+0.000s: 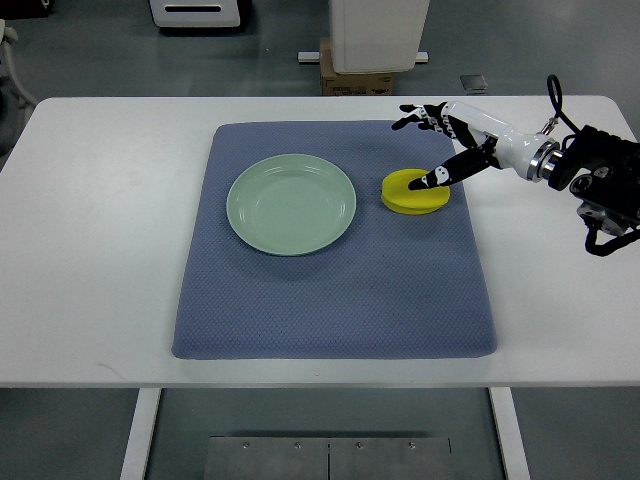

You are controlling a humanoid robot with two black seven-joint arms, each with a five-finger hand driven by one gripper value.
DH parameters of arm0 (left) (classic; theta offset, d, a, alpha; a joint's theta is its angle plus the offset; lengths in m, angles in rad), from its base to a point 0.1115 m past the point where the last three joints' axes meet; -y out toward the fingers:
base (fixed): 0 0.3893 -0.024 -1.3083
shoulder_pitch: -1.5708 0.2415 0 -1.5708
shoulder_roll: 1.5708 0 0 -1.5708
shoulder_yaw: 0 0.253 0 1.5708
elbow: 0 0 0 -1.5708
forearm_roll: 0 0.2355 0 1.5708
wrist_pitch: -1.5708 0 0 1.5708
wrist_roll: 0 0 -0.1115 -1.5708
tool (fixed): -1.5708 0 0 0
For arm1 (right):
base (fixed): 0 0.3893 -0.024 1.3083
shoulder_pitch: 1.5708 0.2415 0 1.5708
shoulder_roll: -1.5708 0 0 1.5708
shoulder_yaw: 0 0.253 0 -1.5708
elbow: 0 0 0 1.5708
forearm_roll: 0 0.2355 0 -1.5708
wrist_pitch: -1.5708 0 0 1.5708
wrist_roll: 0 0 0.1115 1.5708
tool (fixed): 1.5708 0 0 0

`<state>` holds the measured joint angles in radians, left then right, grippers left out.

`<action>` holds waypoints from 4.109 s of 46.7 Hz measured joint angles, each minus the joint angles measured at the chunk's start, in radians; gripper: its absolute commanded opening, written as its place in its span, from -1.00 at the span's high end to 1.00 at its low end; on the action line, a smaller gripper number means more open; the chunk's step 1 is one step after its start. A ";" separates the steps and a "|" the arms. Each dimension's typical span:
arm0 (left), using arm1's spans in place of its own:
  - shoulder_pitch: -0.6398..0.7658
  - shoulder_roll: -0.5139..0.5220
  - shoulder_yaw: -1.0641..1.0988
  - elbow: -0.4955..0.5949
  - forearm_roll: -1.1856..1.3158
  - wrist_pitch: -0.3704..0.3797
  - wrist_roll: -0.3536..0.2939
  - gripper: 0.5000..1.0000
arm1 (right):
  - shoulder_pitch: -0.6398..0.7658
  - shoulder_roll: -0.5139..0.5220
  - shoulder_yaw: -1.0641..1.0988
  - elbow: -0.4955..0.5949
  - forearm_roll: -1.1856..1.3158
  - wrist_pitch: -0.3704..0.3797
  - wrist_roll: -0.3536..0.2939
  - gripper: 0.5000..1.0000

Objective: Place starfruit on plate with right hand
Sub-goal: 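Move the right hand over the yellow starfruit, then close the right hand's fingers around the yellow starfruit, then lift the starfruit up off the mat with the right hand, then carry the starfruit over the green plate and lower it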

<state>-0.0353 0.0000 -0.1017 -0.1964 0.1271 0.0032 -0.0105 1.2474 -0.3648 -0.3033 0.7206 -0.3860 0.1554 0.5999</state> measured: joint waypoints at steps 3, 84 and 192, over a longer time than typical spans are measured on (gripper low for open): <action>0.000 0.000 0.000 0.000 0.000 0.000 0.000 -1.00 | 0.010 0.003 -0.033 0.000 -0.006 -0.023 -0.004 -1.00; 0.000 0.000 -0.001 0.000 0.000 0.000 0.000 -1.00 | 0.027 0.120 -0.213 -0.024 -0.001 -0.194 -0.149 -0.65; 0.000 0.000 0.000 0.000 -0.001 0.000 0.000 -1.00 | 0.159 0.160 -0.088 -0.040 0.068 0.031 -0.022 1.00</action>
<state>-0.0353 0.0000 -0.1012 -0.1963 0.1265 0.0031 -0.0105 1.4060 -0.2050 -0.3911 0.6805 -0.3183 0.1866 0.5781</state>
